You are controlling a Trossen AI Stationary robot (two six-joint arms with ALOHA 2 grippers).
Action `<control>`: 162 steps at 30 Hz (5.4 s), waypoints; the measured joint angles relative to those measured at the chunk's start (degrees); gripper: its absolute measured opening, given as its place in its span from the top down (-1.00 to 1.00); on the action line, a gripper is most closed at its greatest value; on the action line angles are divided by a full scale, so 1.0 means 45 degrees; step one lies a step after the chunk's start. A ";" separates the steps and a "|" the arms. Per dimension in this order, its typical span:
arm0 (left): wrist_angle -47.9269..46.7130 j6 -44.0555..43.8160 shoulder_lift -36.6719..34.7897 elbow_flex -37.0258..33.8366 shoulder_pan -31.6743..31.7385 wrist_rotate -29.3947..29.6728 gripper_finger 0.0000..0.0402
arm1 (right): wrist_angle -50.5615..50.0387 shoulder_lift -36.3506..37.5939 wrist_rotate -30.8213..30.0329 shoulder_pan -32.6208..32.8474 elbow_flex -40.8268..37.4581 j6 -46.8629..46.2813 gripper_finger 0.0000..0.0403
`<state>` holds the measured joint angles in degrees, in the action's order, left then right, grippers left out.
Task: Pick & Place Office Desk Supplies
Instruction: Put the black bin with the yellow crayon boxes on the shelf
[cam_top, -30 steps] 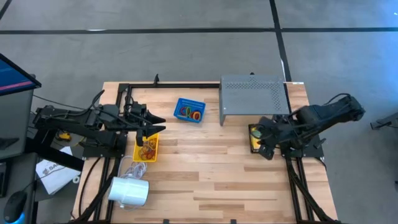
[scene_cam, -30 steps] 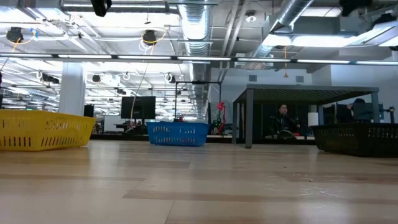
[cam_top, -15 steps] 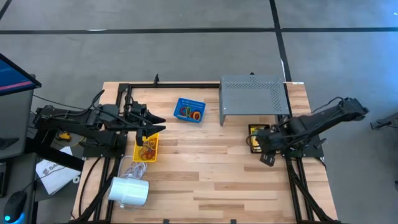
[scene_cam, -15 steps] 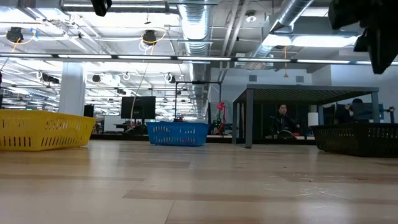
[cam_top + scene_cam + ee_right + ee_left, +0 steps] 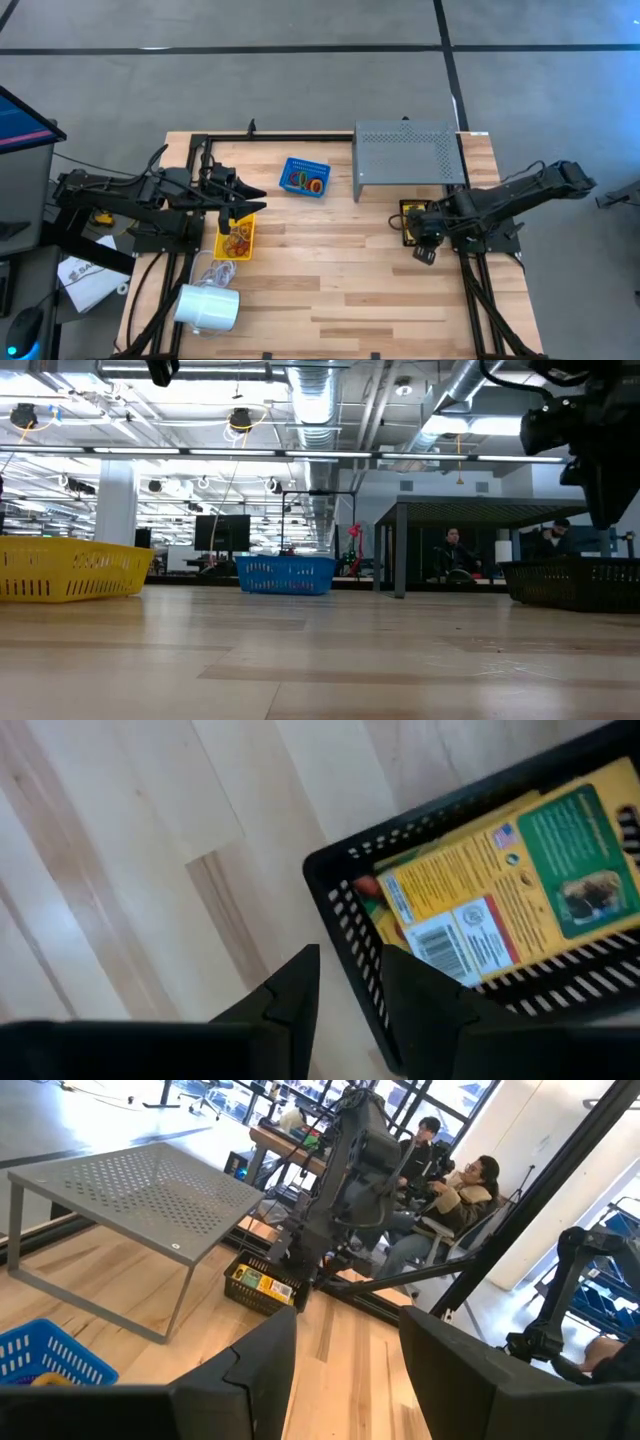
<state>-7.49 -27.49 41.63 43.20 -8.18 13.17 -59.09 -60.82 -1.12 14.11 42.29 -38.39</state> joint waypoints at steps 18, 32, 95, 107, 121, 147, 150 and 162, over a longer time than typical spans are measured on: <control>-0.0005 0.0000 0.0001 -0.0001 0.0004 0.0005 0.14 | 0.0593 -0.0833 0.1287 -0.0675 -0.0708 0.1580 0.09; 0.0005 -0.0097 0.0005 0.0000 0.0004 0.0010 0.14 | 0.1431 -0.3059 0.1379 -0.0675 -0.0706 0.2883 0.25; 0.0092 -0.0219 0.0005 0.0000 0.0002 0.0005 0.14 | -0.0233 -0.4725 0.1587 0.2727 0.2944 -0.1786 1.00; 0.0042 -0.0185 0.0005 0.0000 0.0004 0.0005 0.14 | -0.3110 -0.4721 0.0663 0.3643 0.5563 -0.2817 1.00; -0.0121 0.0116 0.0000 0.0000 -0.0001 0.0004 0.14 | -0.6405 -0.4707 -0.0414 0.3247 0.8603 -0.1542 1.00; -0.0107 0.0150 0.0000 0.0000 0.0000 0.0000 0.14 | -0.6878 -0.3419 -0.1224 -0.2491 0.8669 0.5792 1.00; -0.0107 0.0146 0.0001 0.0000 0.0001 0.0004 0.14 | -0.6873 -0.3416 -0.1414 -0.3220 0.8669 0.6671 1.00; -0.0107 0.0146 0.0000 0.0000 0.0001 0.0005 0.14 | -0.6878 -0.3410 -0.1545 -0.6433 0.8669 1.0091 1.00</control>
<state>-7.97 -26.83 41.63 43.20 -8.18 13.19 -90.04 -76.16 -8.07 -14.84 81.30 7.01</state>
